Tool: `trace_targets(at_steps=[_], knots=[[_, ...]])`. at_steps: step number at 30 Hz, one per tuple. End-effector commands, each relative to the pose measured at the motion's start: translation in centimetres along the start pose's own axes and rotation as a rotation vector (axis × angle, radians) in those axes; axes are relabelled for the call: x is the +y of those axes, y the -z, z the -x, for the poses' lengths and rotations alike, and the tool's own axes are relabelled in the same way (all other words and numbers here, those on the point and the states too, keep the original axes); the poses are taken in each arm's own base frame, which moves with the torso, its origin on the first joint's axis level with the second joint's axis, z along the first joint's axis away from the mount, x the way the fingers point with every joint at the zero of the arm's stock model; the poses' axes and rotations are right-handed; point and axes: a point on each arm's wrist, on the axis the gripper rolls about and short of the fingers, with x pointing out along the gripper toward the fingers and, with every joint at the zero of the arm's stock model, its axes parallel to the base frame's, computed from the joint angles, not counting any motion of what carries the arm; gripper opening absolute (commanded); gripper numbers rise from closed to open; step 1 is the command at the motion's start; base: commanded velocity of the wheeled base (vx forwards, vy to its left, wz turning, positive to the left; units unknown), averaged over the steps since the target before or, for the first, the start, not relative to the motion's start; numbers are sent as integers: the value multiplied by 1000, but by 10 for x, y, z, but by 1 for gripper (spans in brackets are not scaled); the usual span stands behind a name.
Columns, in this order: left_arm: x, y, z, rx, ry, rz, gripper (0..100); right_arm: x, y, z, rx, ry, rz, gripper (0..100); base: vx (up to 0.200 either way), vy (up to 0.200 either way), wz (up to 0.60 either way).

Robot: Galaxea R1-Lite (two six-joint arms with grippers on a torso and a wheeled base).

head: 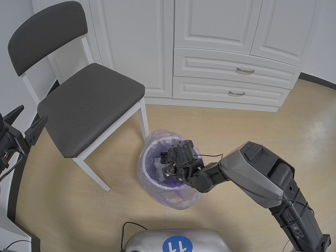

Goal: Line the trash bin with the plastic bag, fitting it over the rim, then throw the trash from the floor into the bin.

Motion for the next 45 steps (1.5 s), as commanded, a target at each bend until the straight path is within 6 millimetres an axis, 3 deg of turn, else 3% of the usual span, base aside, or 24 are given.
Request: trace_targets(at_steps=[1,17,24,30,37,41,45], knots=[[0,1,0,2,0,1,100,-3,-3,-2,-5,15,-4,100,0,0,0],[1,4,-4,21,3,8,100,-42,-12,0,-31,156,-63,100,0,0,0],[1,4,-5,13,0,4,100,-61,-11,12,-37,193,-84,100,0,0,0],[1,5,-4,17,1,6,100,-88,-3,39,-43,230,-106,100,0,0,0],[-5,11,-2,34,32,9,100,-100,11,74,-54,269,-187,100,0,0,0],[-16,15,-2,42,93,18,100,-101,24,98,-62,308,-292,100,0,0,0],[-34,26,-1,80,201,45,100,-100,42,137,-28,397,-526,100,0,0,0]])
